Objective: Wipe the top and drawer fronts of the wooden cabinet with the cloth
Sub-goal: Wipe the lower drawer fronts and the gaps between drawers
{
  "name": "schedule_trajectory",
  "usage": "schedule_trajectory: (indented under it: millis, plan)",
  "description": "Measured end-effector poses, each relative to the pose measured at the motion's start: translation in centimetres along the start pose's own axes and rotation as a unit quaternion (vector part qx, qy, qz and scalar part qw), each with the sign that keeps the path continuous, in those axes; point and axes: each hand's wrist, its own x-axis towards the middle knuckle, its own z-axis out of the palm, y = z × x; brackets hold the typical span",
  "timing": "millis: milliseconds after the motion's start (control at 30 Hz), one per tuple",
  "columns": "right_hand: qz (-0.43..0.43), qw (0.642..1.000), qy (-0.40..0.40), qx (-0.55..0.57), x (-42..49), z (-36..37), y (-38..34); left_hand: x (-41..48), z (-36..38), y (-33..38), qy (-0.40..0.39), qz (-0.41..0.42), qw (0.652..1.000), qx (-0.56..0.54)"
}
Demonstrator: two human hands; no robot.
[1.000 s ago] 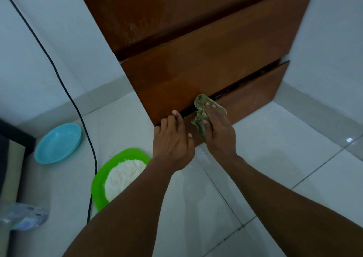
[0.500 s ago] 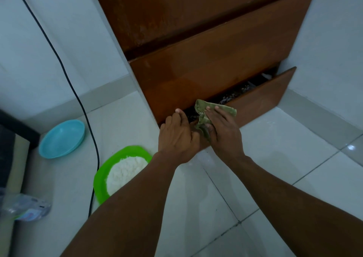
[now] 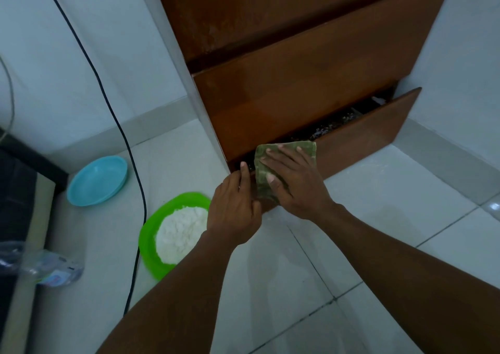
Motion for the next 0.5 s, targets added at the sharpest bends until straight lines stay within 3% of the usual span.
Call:
schedule_trajectory:
  millis: [500]
  plan:
    - [-0.054,0.995,-0.025,-0.085,1.3,0.7,1.1,0.8,0.4,0.7,0.009,0.027,0.999,-0.028]
